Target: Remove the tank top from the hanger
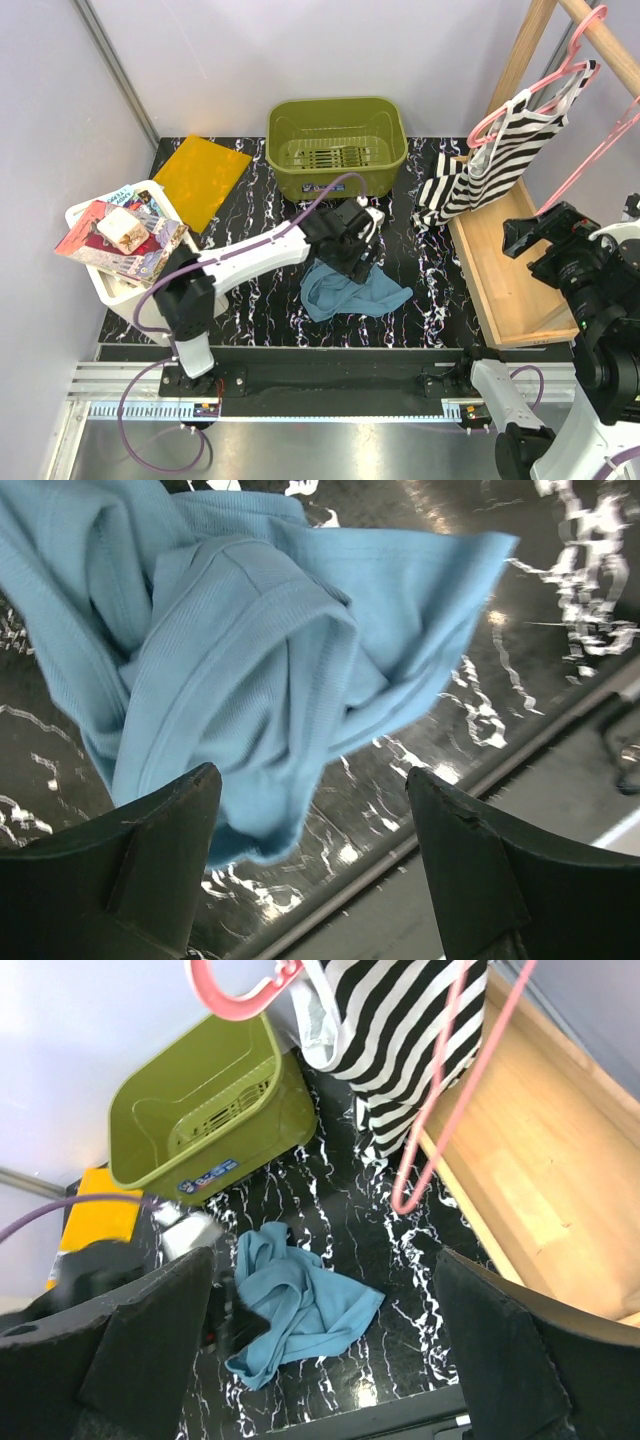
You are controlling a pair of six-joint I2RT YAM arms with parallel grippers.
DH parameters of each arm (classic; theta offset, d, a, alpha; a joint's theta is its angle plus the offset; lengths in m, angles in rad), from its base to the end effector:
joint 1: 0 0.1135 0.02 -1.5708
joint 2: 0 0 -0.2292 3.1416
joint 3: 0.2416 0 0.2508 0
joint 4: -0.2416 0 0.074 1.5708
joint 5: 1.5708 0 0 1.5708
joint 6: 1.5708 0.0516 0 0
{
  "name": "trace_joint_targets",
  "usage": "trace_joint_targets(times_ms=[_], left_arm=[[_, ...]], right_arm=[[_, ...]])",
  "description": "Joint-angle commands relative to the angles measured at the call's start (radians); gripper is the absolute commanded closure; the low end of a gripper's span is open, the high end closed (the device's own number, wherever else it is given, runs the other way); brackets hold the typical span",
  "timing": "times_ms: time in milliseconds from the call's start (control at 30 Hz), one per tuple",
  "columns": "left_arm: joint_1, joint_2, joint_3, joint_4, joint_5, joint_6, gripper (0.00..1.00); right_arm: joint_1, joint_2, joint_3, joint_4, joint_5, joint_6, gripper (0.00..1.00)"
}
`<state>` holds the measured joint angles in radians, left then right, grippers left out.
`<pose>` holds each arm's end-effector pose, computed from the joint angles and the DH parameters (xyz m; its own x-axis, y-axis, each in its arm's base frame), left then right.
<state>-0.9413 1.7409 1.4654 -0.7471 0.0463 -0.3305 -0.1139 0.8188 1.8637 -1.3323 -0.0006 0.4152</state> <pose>0.2188 -0.3044 0.2237 -0.7419 0.4680 -0.4801 0.6141 0.7617 -0.2065 0.0539 -0.0061 0.4860 -0.2121 0.4303 -0.8774 0.2171 0.8962 0.3870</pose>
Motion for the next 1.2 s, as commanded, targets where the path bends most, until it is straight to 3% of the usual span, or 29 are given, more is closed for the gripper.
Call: trace_joint_targets(times_ms=[0,367,467,600,633,767,1067,1167], left_arm=[[-0.004,0.12,0.049,0.022,-0.043,0.07,0.2],[-0.004,0.296,-0.016,0.172,0.043,0.105,0.21],[-0.004,0.302,-0.071,0.198,0.04,0.081,0.27],[-0.005,0.279,-0.157,0.236,0.027,0.045,0.42],[-0.005,0.27,-0.171,0.241,0.021,0.035,0.52],[-0.005,0.24,-0.218,0.238,0.013,0.031,0.75],[-0.01,0.056,-0.231,0.223,0.033,-0.008,1.0],[-0.011,-0.007,-0.202,0.181,0.038,-0.042,1.0]], right_arm=[[0.0,-0.024,-0.018,0.001,-0.052,-0.009,0.0],[0.0,-0.01,-0.044,0.016,-0.093,0.004,0.0],[0.0,-0.018,-0.051,0.016,-0.091,0.002,0.0],[0.0,-0.023,-0.063,0.016,-0.091,0.002,0.0],[0.0,-0.023,-0.066,0.018,-0.093,0.007,0.0],[0.0,-0.018,-0.081,0.012,-0.116,0.034,0.0],[0.0,-0.105,-0.189,-0.063,-0.228,0.111,0.0],[0.0,-0.119,-0.195,-0.09,-0.226,0.112,0.0]])
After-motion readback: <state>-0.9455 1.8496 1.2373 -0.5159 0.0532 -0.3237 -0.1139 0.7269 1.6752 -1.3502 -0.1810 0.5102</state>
